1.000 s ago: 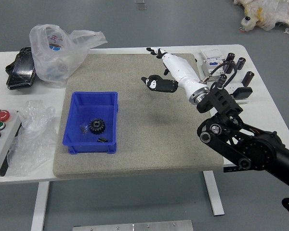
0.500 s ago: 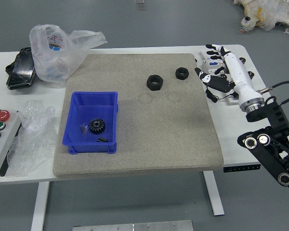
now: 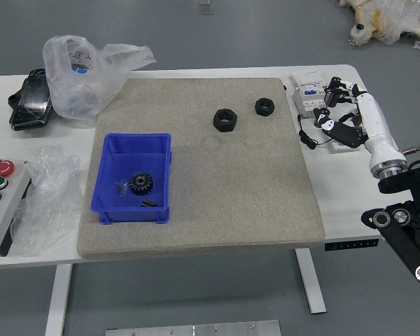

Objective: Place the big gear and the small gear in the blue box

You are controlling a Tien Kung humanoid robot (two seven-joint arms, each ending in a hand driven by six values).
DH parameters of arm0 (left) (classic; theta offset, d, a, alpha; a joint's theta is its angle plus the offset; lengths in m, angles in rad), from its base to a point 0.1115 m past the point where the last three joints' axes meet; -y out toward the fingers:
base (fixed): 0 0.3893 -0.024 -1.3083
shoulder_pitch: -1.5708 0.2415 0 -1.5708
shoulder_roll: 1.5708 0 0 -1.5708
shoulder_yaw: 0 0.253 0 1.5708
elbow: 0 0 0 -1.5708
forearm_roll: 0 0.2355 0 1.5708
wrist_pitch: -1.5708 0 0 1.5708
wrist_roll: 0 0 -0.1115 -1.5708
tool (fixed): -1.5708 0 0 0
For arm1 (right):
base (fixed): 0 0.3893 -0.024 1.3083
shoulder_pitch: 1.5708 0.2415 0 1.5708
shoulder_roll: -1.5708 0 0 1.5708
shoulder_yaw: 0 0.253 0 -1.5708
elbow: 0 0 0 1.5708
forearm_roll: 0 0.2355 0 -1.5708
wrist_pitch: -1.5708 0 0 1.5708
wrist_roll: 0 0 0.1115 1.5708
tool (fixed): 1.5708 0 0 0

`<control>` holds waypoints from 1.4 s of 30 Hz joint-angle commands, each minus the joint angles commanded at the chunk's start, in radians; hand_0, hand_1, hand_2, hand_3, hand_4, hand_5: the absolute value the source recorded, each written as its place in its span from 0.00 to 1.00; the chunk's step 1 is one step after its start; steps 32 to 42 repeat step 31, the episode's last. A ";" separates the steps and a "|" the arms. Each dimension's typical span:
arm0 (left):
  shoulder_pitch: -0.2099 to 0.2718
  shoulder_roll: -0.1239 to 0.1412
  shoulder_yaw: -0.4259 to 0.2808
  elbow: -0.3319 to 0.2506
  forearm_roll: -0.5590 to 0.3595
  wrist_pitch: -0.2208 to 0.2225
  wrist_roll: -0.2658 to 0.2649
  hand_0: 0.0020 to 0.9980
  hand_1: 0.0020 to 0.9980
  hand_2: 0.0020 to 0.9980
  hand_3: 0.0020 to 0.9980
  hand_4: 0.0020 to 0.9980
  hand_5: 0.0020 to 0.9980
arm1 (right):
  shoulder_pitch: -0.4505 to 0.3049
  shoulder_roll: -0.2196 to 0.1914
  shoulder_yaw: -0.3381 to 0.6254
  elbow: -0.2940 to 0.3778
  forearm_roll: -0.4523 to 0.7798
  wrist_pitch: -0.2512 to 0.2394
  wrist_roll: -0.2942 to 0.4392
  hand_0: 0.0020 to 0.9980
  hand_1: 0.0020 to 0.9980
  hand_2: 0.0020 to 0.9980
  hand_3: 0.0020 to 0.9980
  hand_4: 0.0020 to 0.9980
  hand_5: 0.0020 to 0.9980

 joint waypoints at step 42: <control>0.039 0.024 0.097 0.003 -0.194 0.024 -0.059 0.64 0.65 0.62 0.68 0.65 0.31 | 0.018 0.028 -0.046 -0.054 0.031 0.020 0.001 0.69 0.72 0.75 0.72 0.70 0.31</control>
